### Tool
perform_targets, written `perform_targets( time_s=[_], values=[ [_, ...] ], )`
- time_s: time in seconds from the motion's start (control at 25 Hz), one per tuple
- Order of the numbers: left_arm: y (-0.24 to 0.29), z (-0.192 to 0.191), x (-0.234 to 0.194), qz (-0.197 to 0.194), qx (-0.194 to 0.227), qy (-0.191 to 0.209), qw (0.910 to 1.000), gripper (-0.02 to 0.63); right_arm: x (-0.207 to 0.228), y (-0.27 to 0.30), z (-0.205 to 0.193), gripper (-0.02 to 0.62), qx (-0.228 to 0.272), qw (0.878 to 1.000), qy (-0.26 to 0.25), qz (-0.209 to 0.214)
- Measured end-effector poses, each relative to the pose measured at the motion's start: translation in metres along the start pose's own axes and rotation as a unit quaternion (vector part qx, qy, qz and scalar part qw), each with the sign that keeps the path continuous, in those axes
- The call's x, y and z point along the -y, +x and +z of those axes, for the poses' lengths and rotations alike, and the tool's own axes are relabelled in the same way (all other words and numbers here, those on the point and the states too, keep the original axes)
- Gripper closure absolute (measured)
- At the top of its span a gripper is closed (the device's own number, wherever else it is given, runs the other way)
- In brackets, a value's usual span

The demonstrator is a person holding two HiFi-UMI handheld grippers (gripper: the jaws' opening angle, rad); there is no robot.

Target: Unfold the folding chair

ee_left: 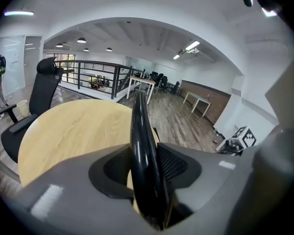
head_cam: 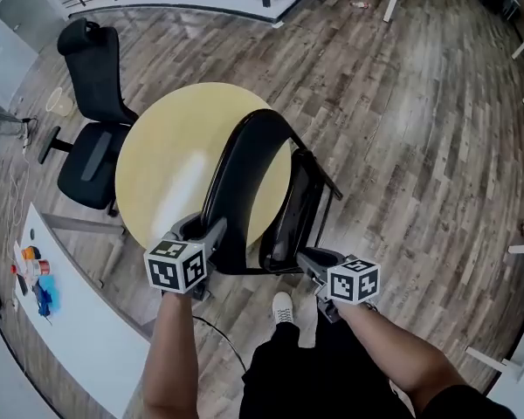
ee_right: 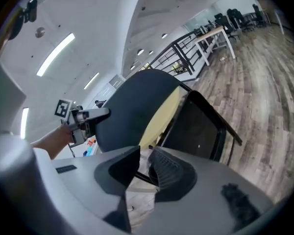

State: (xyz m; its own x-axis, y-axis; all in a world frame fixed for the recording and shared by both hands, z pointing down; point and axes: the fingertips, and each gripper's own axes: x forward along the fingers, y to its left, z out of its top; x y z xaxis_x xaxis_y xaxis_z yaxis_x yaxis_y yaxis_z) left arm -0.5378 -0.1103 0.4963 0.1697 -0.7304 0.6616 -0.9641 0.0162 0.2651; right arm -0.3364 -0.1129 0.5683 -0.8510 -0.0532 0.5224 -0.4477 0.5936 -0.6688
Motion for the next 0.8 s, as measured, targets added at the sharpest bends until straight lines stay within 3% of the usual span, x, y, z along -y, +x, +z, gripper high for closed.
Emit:
perform_targets(
  time_s=[0.36, 0.56, 0.8],
  values=[
    [0.002, 0.001, 0.004, 0.011, -0.004, -0.017, 0.9998, 0.456, 0.052, 0.058, -0.021, 0.479, -0.011, 0.995, 0.101, 0.020],
    [0.001, -0.001, 0.008, 0.017, -0.007, -0.026, 0.9995, 0.459, 0.072, 0.082, -0.027, 0.469, -0.006, 0.987, 0.157, 0.010],
    [0.001, 0.002, 0.022, 0.005, -0.009, -0.003, 0.9999, 0.457, 0.071, 0.110, -0.016, 0.456, 0.002, 0.983, 0.183, 0.027]
  ],
)
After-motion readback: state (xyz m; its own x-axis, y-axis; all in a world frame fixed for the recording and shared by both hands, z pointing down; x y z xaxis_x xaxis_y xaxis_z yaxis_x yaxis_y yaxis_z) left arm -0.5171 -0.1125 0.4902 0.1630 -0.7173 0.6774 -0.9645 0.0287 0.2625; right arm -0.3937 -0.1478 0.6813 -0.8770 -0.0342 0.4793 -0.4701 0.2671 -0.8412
